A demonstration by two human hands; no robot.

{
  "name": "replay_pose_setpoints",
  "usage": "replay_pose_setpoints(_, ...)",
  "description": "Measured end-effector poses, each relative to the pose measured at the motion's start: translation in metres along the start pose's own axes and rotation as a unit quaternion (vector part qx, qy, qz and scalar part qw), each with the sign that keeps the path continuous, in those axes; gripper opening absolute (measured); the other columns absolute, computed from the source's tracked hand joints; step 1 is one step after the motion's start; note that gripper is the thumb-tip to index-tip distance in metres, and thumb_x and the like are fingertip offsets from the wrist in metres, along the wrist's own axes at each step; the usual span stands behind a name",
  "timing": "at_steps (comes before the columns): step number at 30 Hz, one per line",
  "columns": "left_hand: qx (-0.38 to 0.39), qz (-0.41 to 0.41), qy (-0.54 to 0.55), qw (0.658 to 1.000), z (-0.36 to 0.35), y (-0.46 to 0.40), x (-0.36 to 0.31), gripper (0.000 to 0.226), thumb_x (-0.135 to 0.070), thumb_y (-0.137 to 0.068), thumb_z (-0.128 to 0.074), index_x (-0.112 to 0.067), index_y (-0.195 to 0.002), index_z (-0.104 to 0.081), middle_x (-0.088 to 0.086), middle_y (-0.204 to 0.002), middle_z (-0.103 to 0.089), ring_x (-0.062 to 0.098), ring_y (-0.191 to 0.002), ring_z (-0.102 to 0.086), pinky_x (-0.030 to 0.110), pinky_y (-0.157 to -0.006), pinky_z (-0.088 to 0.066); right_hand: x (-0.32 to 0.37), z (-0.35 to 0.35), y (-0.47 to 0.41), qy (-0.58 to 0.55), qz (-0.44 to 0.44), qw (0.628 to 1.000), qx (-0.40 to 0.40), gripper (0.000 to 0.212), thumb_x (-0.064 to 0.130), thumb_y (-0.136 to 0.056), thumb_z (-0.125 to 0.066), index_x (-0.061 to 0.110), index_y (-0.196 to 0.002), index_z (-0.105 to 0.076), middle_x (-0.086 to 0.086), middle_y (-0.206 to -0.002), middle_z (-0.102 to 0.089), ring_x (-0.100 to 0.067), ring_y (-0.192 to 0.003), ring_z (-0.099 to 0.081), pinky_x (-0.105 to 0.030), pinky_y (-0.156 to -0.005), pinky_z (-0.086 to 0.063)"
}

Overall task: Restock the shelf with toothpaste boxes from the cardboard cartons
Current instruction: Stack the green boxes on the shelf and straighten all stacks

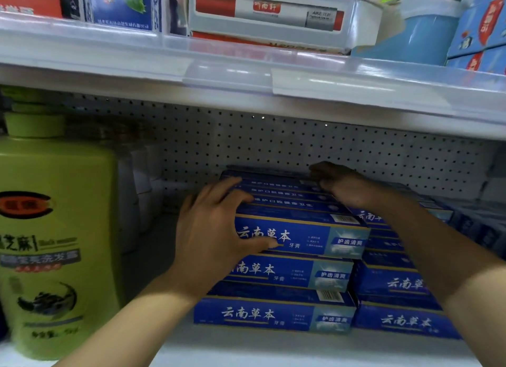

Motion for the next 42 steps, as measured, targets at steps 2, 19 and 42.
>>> replay_pose_setpoints(2, 0.006, 0.003, -0.008, 1.0, 0.001, -0.001, 0.001, 0.076, -0.081, -0.053, -0.05, -0.027, -0.105, -0.064, -0.008, -0.13, -0.056, 0.015, -0.111, -0.057, 0.034, -0.091, -0.035, -0.004, 0.003, -0.009, -0.002, -0.007, 1.0, 0.001, 0.044, 0.007, -0.099, -0.037, 0.015, -0.142, -0.035, -0.006, -0.147, -0.038, -0.023, -0.131, -0.039, -0.024, -0.1, -0.031)
replay_pose_setpoints(19, 0.035, 0.09, 0.065, 0.993, 0.004, 0.006, 0.003, 0.082, -0.072, -0.046, -0.068, -0.038, -0.12, -0.053, -0.03, -0.109, -0.04, -0.01, -0.099, -0.037, 0.017, -0.082, -0.036, -0.014, 0.008, -0.036, 0.086, 0.014, 0.996, 0.032, 0.031, 0.012, -0.093, -0.055, 0.016, -0.124, -0.059, -0.006, -0.13, -0.055, -0.018, -0.112, -0.05, -0.023, -0.087, -0.033)
replay_pose_setpoints(42, -0.02, 0.124, 0.177, 0.976, -0.004, 0.013, 0.009, 0.088, -0.075, -0.036, -0.059, -0.042, -0.117, -0.047, -0.032, -0.12, -0.041, -0.014, -0.101, -0.043, 0.0, -0.081, -0.028, -0.04, 0.006, -0.061, 0.035, -0.036, 0.998, -0.031, 0.048, -0.002, -0.094, -0.043, 0.008, -0.141, -0.036, -0.012, -0.147, -0.037, -0.025, -0.132, -0.038, -0.027, -0.105, -0.031)
Point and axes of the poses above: each hand's wrist, its own y-axis away from the middle knuckle, its own z-axis out of the back of the hand, x = y × z, the point moved 4 cm from there along -y, towards the middle knuckle
